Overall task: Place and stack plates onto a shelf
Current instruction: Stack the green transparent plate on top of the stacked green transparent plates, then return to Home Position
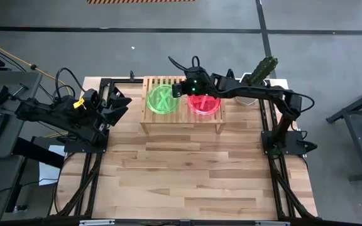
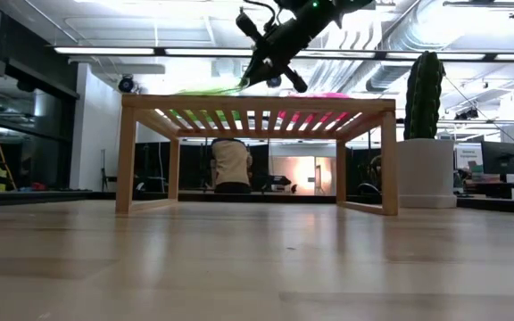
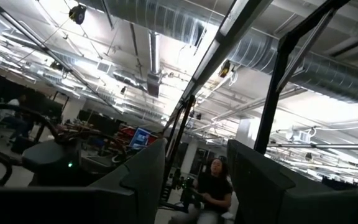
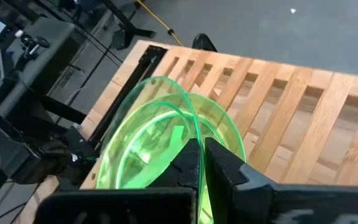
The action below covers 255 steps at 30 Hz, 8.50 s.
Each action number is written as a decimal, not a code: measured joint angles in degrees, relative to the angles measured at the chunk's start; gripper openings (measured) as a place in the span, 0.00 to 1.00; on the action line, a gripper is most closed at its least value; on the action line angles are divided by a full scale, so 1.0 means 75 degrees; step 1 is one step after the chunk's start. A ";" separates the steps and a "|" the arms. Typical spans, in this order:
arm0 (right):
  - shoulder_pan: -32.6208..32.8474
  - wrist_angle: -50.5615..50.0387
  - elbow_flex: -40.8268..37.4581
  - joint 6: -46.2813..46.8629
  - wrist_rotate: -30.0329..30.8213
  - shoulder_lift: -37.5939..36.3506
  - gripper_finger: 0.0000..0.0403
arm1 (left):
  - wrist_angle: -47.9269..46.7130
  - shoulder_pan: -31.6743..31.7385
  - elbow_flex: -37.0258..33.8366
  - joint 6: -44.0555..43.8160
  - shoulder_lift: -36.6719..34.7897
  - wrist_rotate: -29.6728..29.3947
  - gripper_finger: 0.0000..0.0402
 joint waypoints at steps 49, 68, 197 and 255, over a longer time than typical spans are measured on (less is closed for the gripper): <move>0.1971 -0.5233 -0.0009 -0.2490 0.0134 -0.2606 0.58 | -0.0733 0.0001 -0.0001 0.0418 0.0000 -0.0278 0.40; 0.2349 -0.3349 -0.3782 -0.0720 -0.0220 -0.5123 0.58 | -0.0727 0.0000 0.0000 0.0211 0.0000 -0.0286 0.40; 0.1545 0.2465 -1.1803 -0.1887 -0.1227 -1.3545 0.00 | -0.2976 0.2296 -0.2313 -0.0294 -0.2939 0.1922 0.00; 0.1592 0.2466 -1.1803 -0.1889 -0.1222 -1.3646 0.00 | -0.4273 0.1501 -0.5219 -0.0937 -0.4344 0.1670 0.00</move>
